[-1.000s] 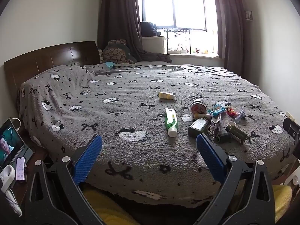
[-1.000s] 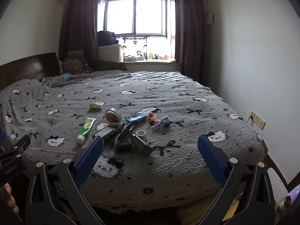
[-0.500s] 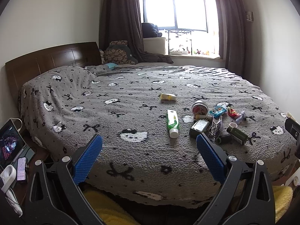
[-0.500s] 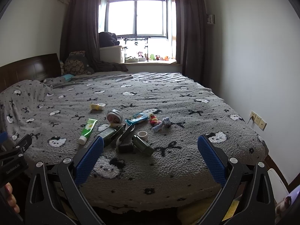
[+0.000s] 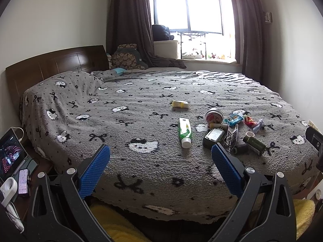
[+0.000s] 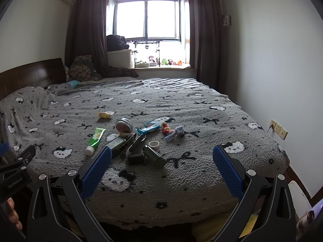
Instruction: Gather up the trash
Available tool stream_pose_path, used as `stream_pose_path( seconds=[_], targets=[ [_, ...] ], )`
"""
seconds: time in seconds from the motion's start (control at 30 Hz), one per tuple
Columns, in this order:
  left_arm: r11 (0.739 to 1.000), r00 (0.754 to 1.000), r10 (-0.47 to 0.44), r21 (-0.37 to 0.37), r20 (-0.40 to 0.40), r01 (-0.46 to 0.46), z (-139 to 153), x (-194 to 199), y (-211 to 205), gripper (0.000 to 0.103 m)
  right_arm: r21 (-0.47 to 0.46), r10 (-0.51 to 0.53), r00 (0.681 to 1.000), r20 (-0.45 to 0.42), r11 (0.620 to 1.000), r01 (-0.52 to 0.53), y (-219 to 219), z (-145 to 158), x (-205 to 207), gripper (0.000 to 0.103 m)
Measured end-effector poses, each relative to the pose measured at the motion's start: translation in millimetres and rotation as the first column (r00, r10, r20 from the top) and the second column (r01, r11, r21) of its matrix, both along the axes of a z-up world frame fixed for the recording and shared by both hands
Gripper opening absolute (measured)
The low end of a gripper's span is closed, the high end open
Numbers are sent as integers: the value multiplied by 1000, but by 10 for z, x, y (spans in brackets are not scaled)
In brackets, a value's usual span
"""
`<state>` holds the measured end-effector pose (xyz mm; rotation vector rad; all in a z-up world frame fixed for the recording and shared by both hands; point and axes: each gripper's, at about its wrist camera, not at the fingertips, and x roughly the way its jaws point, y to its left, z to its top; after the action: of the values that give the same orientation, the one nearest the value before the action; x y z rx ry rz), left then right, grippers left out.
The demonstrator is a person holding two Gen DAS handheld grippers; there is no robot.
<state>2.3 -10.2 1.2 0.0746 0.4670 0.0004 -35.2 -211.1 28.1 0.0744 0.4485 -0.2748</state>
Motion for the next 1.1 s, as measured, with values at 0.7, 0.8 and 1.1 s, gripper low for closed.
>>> stream_pose_path(
  seconds=[0.7,0.8,1.1],
  targets=[
    [1000,1000,8,-2,5,-8,18,-21,80,95,2,8,1000,-3,1000,-8,36,2,0,100],
    [1000,1000,8,-2,4,-8,19,-22,82,95,3,10,1000,-3,1000,-10,39,4,5,100],
    [1000,1000,10,0,5,-10,17,-21,71,95,5,11,1000,-3,1000,-11,40,2,6,100]
  ],
)
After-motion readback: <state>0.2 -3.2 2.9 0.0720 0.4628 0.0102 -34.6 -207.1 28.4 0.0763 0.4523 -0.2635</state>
